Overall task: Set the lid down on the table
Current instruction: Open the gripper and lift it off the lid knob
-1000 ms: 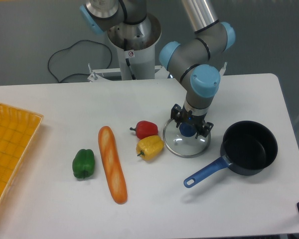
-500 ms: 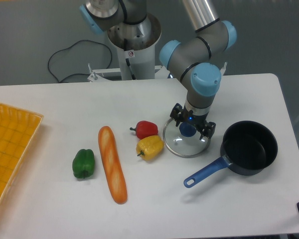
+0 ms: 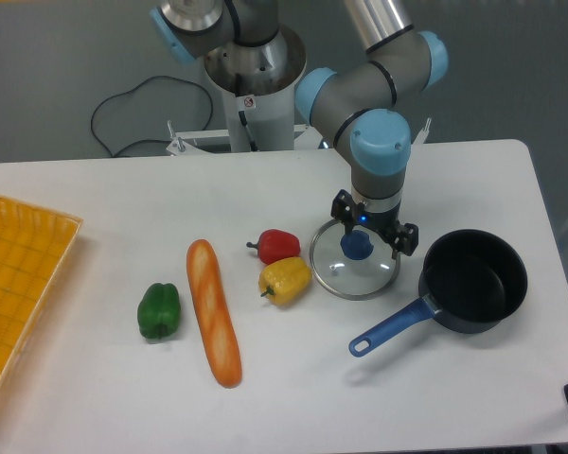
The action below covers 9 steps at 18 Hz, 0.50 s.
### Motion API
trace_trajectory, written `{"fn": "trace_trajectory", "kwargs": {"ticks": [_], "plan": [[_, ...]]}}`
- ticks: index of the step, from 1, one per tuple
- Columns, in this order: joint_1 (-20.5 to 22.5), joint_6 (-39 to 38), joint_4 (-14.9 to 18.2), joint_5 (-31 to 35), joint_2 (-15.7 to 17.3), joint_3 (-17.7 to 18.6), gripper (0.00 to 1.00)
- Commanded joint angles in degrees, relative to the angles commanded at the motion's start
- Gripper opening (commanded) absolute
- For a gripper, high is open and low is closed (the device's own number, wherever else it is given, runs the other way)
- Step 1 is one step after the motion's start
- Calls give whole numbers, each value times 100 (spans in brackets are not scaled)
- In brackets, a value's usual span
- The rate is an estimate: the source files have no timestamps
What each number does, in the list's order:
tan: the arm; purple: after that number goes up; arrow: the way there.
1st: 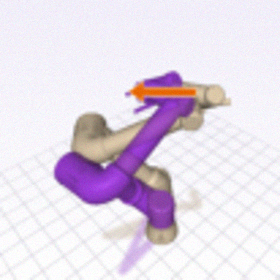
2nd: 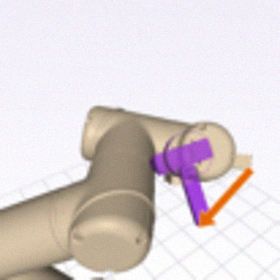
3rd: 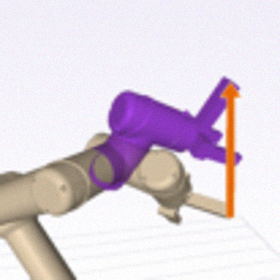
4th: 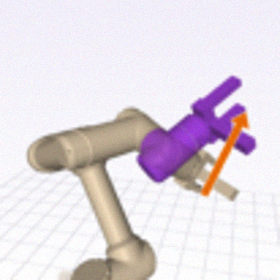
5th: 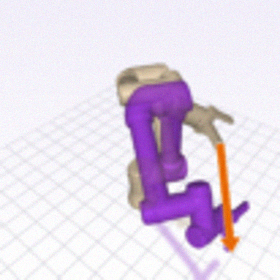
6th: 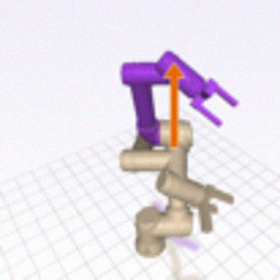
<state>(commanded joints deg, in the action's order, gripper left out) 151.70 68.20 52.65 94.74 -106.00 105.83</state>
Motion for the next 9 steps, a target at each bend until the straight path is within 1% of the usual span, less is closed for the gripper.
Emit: {"fn": "trace_trajectory", "kwargs": {"ticks": [3,5,6,7,8,9], "plan": [[44,245,0,-157,79,-281,100],[44,823,52,-368,149,-605,100],[18,1044,96,-438,158,-842,100],[-9,1142,279,-387,210,-975,100],[-18,1169,464,-404,315,-994,100],[0,1186,509,-369,386,-994,100]]}}
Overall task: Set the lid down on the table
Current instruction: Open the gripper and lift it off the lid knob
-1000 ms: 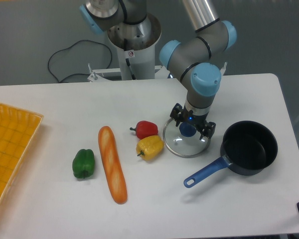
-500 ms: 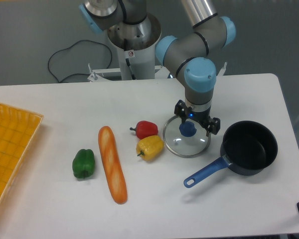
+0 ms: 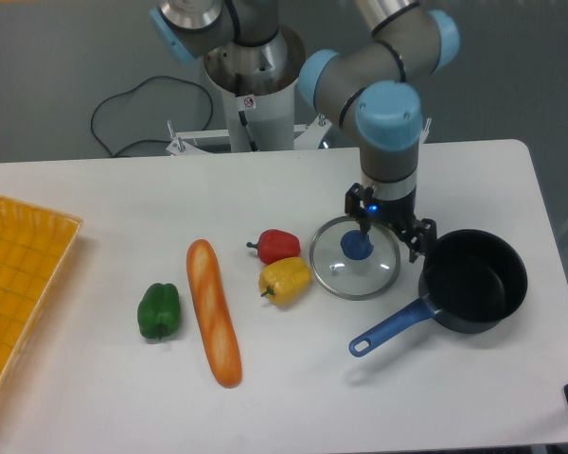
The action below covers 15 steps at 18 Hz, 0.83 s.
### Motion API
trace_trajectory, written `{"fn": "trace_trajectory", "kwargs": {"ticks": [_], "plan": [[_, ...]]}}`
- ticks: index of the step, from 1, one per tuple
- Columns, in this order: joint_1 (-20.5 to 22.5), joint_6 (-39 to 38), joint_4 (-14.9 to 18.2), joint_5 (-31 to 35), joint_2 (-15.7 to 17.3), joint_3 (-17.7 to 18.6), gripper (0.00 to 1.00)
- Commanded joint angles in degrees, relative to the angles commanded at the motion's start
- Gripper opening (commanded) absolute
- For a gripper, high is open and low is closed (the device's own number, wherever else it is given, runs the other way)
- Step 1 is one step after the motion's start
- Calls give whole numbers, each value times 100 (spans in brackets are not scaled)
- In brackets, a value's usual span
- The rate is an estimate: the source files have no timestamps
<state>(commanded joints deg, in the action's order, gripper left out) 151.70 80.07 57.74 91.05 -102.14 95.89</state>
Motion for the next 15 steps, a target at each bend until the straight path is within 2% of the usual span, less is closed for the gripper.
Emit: {"fn": "trace_trajectory", "kwargs": {"ticks": [2,6,9,10,15], "plan": [[18,0,35,26,36,-78,100],[70,-26,360,528,71,-114,100],[210,-44,991,528,264,-88,100],[255,-18,1098,519,308,-79,100],[360,-9,1152,484,414,-132,100]]}}
